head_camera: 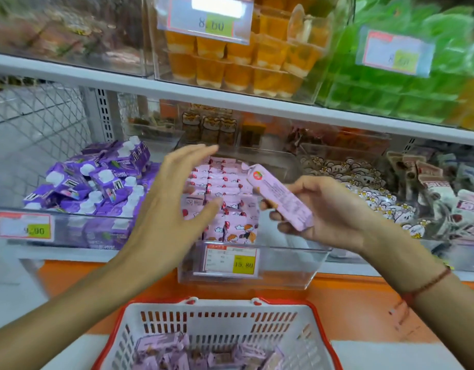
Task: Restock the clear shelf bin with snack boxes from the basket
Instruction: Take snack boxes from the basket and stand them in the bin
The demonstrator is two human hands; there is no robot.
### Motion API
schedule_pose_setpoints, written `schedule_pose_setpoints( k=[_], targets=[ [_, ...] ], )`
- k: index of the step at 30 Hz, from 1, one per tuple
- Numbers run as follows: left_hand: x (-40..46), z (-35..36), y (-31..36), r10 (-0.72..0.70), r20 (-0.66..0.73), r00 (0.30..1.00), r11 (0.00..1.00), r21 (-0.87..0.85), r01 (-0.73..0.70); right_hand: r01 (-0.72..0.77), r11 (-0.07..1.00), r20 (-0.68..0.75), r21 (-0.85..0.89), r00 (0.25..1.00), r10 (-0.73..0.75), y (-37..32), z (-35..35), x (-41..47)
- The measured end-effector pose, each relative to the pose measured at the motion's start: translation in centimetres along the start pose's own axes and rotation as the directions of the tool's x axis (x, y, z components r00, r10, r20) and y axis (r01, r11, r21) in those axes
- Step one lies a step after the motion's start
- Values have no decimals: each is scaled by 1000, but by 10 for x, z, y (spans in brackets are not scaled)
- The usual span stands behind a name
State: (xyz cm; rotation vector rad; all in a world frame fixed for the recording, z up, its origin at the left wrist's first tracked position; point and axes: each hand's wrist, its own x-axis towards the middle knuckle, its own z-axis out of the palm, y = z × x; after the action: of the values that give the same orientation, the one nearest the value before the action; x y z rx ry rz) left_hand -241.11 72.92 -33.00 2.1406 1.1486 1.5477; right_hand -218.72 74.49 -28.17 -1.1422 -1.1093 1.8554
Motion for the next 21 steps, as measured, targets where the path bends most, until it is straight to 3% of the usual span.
schedule_pose_setpoints(
  k=[2, 6, 9, 11, 12, 14, 19, 21],
  targets=[
    [0, 5, 14, 65, 106, 992, 997, -42, -61, -145, 976, 187, 160, 976, 114, 6, 9, -13],
    [0, 7, 25, 5, 148, 989, 992, -127, 14, -202, 950, 254, 238, 957, 140, 13, 19, -21],
    [2, 3, 28, -88, 150, 985, 959, -254, 124, -151, 986, 278, 65, 952, 127, 8, 15, -27],
    [3, 2, 31, -90, 142, 986, 953, -276, 127, 26, 982, 271, -186, 962, 26, 3, 12, -30],
    [3, 1, 33, -78, 136, 988, 957, -267, 113, 154, 916, 259, -369, 964, -58, 1, 11, -32],
    [2, 1, 36, -69, 113, 991, 964, -250, 96, 308, 685, 234, -660, 951, -202, -4, 13, -36],
    [0, 9, 35, -134, 1, 991, 961, -242, 131, 360, 521, 213, -773, 923, -322, -15, 10, -37],
    [-2, 11, 33, -125, -24, 992, 963, -244, 115, 360, 369, 223, -857, 904, -365, -15, 8, -32]
  ],
)
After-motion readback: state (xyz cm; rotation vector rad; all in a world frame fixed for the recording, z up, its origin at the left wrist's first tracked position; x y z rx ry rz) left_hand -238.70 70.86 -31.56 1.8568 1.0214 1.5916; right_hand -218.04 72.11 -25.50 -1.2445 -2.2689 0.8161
